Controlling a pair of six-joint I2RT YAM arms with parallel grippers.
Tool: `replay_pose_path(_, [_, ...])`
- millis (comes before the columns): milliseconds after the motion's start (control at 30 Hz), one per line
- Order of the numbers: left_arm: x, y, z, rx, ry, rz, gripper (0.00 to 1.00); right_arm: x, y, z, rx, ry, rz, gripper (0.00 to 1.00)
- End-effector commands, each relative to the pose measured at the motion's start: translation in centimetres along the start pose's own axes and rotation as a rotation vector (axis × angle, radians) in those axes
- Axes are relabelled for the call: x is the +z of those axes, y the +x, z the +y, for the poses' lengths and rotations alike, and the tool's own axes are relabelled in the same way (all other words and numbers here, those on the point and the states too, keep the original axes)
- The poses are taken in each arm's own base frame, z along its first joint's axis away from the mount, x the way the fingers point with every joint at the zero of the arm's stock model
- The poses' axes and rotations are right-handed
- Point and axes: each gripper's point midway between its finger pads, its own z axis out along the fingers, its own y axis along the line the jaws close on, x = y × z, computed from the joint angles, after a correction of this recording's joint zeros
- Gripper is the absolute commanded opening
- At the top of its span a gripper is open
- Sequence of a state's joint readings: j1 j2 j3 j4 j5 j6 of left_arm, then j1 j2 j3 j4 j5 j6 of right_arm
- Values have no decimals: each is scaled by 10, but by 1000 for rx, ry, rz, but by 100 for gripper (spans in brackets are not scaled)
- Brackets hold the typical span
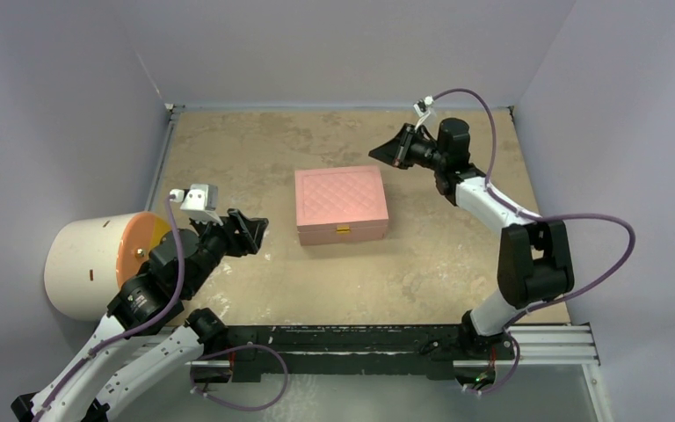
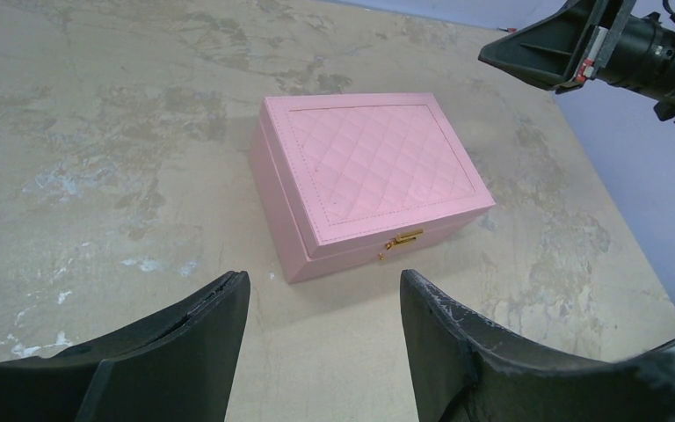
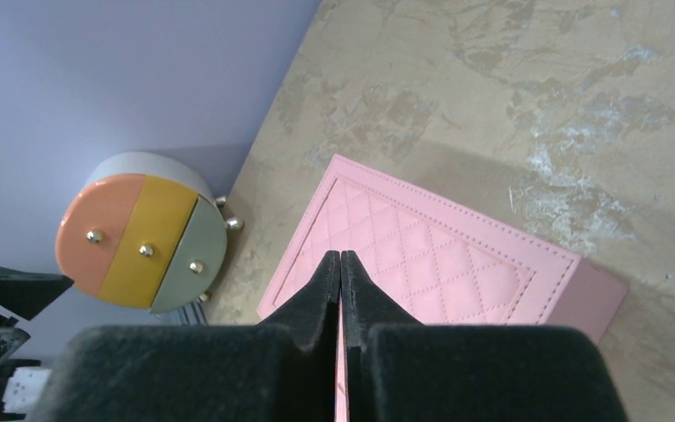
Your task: Organize the mixed jewelry
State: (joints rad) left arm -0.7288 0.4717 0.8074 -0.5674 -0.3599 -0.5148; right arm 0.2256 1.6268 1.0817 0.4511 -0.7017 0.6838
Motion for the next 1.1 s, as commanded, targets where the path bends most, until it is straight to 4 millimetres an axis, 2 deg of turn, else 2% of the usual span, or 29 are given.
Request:
replay_pose_path(0, [0, -9, -5, -24, 11, -24, 63, -10, 10, 25, -84, 27, 22, 0])
replay_pose_path(300, [5, -5, -4, -17, -3, -3, 63, -20, 54, 48, -212, 193, 94, 0])
replay_pose_path(433, [6, -5, -3, -17, -8, -3, 63, -22, 76, 48, -247, 255, 147, 0])
replay_pose_path(800, [6, -5, -3, -15, -8, -3, 63, -10, 135, 43, -369, 417, 336, 0])
replay_pose_path(1067, [6, -6, -3, -15, -5, -4, 63, -3, 145, 38, -397, 458, 364, 0])
